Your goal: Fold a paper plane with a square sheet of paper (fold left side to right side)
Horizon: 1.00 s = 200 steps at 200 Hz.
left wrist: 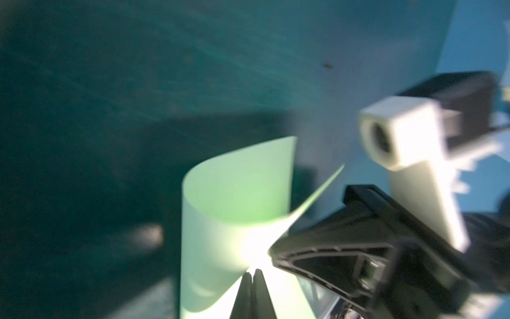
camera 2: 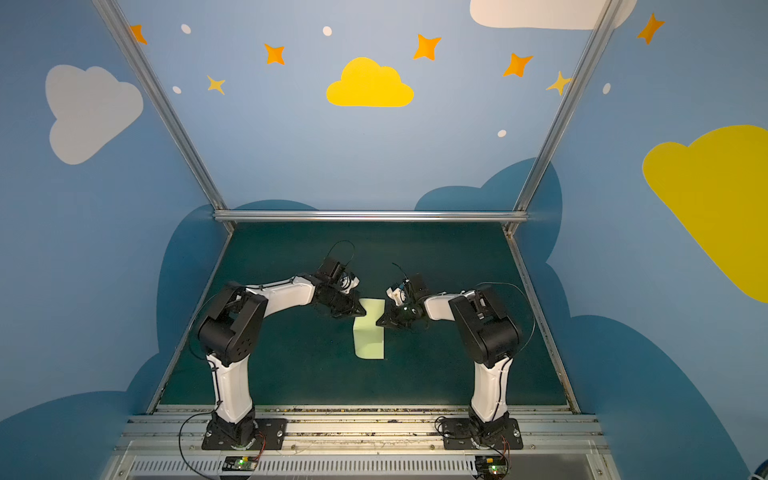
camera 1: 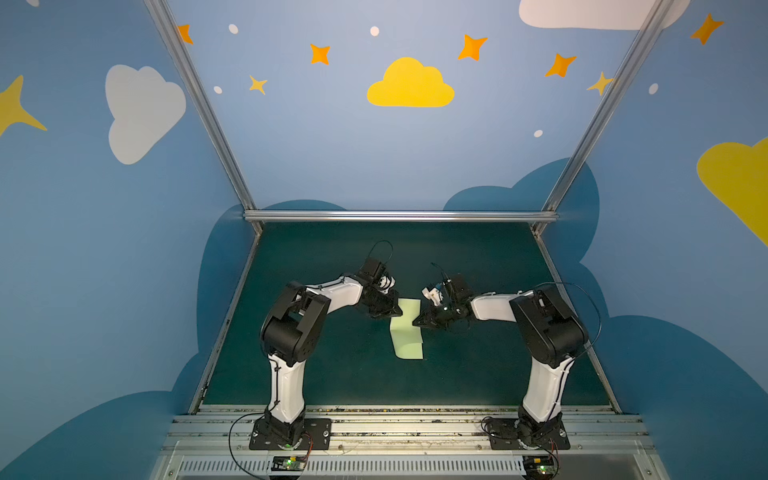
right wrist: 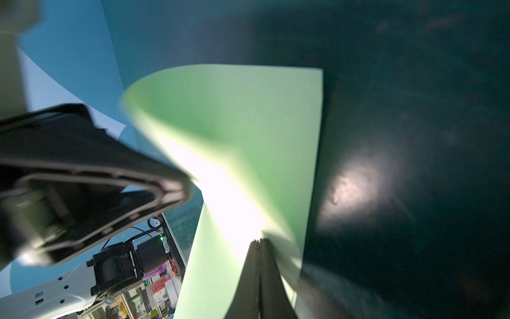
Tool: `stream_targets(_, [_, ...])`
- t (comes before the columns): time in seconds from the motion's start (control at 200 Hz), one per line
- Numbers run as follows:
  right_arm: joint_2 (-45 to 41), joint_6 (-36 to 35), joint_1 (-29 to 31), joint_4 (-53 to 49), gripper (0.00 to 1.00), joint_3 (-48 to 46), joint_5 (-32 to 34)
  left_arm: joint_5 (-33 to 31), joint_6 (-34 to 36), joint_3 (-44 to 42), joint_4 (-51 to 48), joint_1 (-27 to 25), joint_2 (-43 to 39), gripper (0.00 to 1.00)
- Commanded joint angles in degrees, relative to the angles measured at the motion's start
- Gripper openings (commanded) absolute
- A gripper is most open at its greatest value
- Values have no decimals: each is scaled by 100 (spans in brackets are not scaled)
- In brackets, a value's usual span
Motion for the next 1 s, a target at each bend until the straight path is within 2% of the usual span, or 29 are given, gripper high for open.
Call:
stream_targets(0.0, [525, -115, 26, -682, 0, -321, 1009, -105, -12, -58, 138, 200, 153, 4])
stream_targets(0.3, [472, -137, 8, -684, 0, -399, 1022, -388, -201, -1021, 600, 750, -321, 4])
stream_targets(0.541, [517, -103, 8, -614, 0, -433, 1013, -166, 50, -766, 354, 658, -973, 4])
stream_targets(0.771, [543, -97, 9, -631, 0, -440, 1033, -12, 41, 22, 204, 295, -427, 4])
stream_targets(0.996, [500, -115, -1, -696, 0, -453, 1063, -122, 51, 502, 125, 283, 153, 4])
